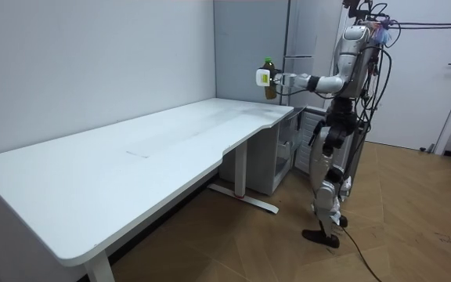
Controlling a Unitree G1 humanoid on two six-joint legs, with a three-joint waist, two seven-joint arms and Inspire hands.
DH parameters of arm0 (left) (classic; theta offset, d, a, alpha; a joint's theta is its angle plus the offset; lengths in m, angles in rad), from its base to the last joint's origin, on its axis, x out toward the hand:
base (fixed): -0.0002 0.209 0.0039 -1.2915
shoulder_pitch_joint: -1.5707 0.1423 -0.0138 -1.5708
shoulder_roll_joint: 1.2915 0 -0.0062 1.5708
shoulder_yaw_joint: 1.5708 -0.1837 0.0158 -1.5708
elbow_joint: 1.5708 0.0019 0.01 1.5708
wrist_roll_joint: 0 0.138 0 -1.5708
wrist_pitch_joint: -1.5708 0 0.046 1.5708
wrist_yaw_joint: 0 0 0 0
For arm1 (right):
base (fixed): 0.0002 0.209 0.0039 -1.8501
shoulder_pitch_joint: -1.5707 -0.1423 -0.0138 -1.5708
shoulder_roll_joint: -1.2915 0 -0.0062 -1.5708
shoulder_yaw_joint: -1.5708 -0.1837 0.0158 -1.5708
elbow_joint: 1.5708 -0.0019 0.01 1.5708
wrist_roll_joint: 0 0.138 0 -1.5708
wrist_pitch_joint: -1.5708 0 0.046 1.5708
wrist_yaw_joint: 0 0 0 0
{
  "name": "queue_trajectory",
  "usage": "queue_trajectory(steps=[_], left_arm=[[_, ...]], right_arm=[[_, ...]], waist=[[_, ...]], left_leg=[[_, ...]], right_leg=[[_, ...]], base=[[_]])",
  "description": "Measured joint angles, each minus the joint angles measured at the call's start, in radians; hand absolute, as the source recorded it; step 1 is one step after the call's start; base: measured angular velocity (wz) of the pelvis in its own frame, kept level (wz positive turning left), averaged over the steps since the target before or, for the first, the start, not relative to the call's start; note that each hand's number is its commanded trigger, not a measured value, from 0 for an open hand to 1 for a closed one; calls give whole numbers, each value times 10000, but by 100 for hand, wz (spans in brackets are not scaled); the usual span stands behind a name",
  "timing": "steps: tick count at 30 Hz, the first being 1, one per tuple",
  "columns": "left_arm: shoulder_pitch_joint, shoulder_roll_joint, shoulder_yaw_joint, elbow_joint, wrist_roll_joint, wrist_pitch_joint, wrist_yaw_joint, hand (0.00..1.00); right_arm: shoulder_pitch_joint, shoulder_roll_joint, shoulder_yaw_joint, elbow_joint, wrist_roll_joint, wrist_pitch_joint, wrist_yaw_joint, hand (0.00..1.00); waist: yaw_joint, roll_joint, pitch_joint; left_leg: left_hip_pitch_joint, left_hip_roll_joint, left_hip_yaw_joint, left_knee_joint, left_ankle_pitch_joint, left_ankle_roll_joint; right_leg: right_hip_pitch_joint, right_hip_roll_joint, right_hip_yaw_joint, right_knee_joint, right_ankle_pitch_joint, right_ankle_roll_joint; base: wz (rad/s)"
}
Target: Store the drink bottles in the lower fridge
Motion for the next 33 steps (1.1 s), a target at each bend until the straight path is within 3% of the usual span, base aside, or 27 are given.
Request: queue_trajectory(steps=[6, 8, 15, 20, 25, 33], left_arm=[[436, -129, -672, -1, -395, 1, -195, 100], [511, -140, -882, -1, -392, 2, -297, 100], [1134, -141, -1286, -14, -407, 4, -868, 100], [1302, 150, -1532, -12, -404, 3, -1264, 100], [1453, 209, -1761, -12, -625, 6, -1864, 100], [2280, 393, -2157, -12, -617, 430, -2758, 100]], right_arm=[[-302, 199, 624, -42, -358, 26, 569, 0], [-316, 211, 844, -488, -551, 212, 685, 0], [-411, 271, 1144, -1308, -620, 214, 874, 0], [-506, 296, 1372, -1485, -614, 209, 1003, 0], [-516, 179, 1338, -1940, -662, 249, 1041, 0], [-280, 183, 1325, -3330, -1246, 421, 1017, 0]], waist=[[235, 22, -19], [383, 7, -32], [530, -40, -41], [534, -94, -2], [491, -72, 21], [436, -7, 9]], left_leg=[[-293, -61, -404, 177, 53, 9], [-458, -83, -485, 211, 102, 12], [-552, -139, -774, 362, 108, 14], [-550, -171, -959, 510, 106, 16], [-956, -181, -987, 766, 92, 22], [-1068, -188, -990, 867, 91, 30]], right_leg=[[-27, -36, -471, 6, -4, 6], [-152, -58, -639, 34, -4, 6], [-127, -72, -825, 163, -6, 8], [50, -71, -977, 148, -12, 16], [-91, -73, -1185, 159, -59, 10], [-166, -70, -1189, 189, -92, -11]], base=[[22], [13], [13], [13], [6], [0]])
